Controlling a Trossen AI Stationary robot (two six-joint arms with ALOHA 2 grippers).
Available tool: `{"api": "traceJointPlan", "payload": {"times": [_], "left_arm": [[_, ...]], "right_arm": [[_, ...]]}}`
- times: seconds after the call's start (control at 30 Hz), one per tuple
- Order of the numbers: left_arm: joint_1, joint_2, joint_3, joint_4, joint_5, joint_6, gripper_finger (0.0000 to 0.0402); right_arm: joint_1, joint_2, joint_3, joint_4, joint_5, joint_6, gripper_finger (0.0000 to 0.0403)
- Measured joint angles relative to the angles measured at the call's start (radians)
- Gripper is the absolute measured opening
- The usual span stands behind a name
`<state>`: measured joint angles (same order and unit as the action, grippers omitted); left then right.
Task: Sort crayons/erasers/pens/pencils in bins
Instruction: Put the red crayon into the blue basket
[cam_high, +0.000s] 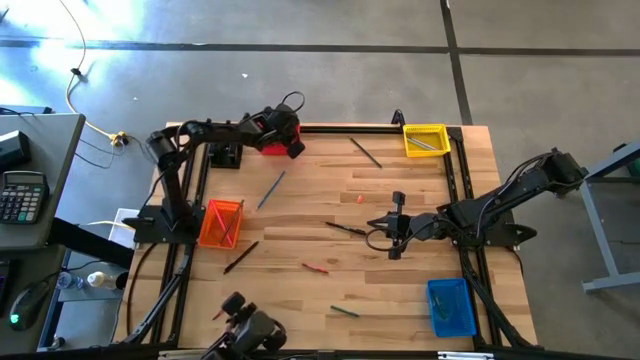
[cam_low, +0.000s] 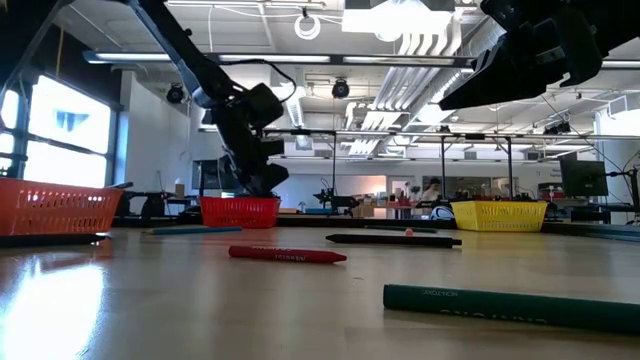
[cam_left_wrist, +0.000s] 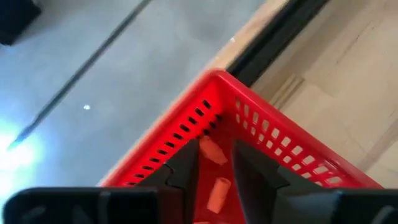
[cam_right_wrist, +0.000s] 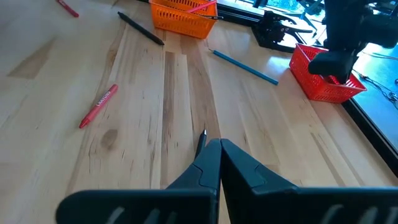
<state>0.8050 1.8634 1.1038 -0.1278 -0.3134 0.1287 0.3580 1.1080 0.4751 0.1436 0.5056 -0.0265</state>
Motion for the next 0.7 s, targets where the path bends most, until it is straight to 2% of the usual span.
{"api": "traceJointPlan", "payload": {"times": [0.13,0.27,0.43,0.53,0.7], "left_arm": [[-0.010,-0.057,0.000,-0.032,-0.035,0.006,0.0105],[-0.025,-0.144,-0.004,-0.068,-0.048,0.012,0.0102],[-0.096,-0.280,-0.066,-0.071,-0.028,0.061,0.0066],[-0.156,-0.364,-0.143,-0.031,-0.012,0.076,0.0039],[-0.276,-0.516,-0.321,0.129,0.010,0.084,0.0004]], "right_arm": [[0.000,0.000,0.000,0.000,0.000,0.000,0.0000],[0.000,0.000,0.000,0.000,0.000,0.000,0.0000],[0.000,0.000,0.000,0.000,0.000,0.003,0.0000],[-0.003,0.000,0.000,0.009,0.001,0.002,0.0000],[-0.025,0.000,0.000,0.019,-0.001,0.028,0.0000]]}}
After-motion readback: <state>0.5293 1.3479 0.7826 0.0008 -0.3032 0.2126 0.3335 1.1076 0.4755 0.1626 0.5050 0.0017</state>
